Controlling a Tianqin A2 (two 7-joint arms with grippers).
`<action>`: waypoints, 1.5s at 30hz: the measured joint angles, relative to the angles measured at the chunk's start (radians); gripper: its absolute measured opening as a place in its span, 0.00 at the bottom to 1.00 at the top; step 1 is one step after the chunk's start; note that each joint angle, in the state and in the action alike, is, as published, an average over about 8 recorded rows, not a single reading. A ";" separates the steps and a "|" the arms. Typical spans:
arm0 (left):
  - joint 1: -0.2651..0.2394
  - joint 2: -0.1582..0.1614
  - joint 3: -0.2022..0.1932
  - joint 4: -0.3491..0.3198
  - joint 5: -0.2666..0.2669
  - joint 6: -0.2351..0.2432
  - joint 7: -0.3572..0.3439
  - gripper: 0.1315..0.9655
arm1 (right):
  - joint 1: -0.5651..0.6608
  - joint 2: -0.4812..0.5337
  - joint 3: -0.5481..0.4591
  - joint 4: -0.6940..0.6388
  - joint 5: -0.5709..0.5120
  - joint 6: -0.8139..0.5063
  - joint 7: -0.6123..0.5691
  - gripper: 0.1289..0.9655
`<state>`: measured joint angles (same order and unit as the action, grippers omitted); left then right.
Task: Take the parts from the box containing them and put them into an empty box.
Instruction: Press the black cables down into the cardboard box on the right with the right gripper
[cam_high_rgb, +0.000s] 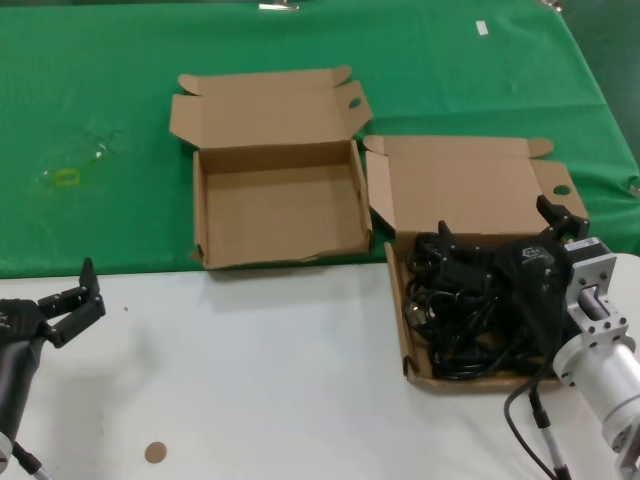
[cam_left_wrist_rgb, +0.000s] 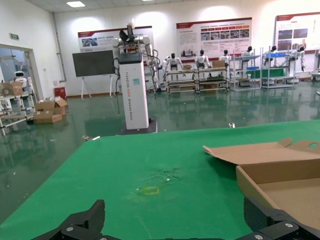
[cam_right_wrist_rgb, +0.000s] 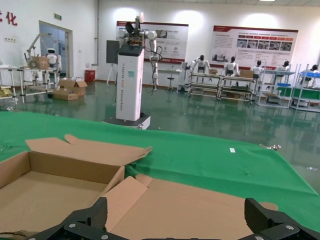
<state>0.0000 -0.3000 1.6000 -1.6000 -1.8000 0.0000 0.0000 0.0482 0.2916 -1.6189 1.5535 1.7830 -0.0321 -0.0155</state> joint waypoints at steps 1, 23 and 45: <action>0.000 0.000 0.000 0.000 0.000 0.000 0.000 1.00 | 0.000 0.000 0.000 0.000 0.000 0.000 0.000 1.00; 0.000 0.000 0.000 0.000 0.000 0.000 0.000 1.00 | 0.000 0.000 0.000 0.000 0.000 0.000 0.000 1.00; 0.000 0.000 0.000 0.000 0.000 0.000 0.000 0.98 | 0.000 0.000 0.000 0.000 0.000 0.000 0.000 1.00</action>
<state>0.0000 -0.3000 1.6000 -1.6000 -1.8000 0.0000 0.0000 0.0482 0.2916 -1.6189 1.5535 1.7830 -0.0321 -0.0155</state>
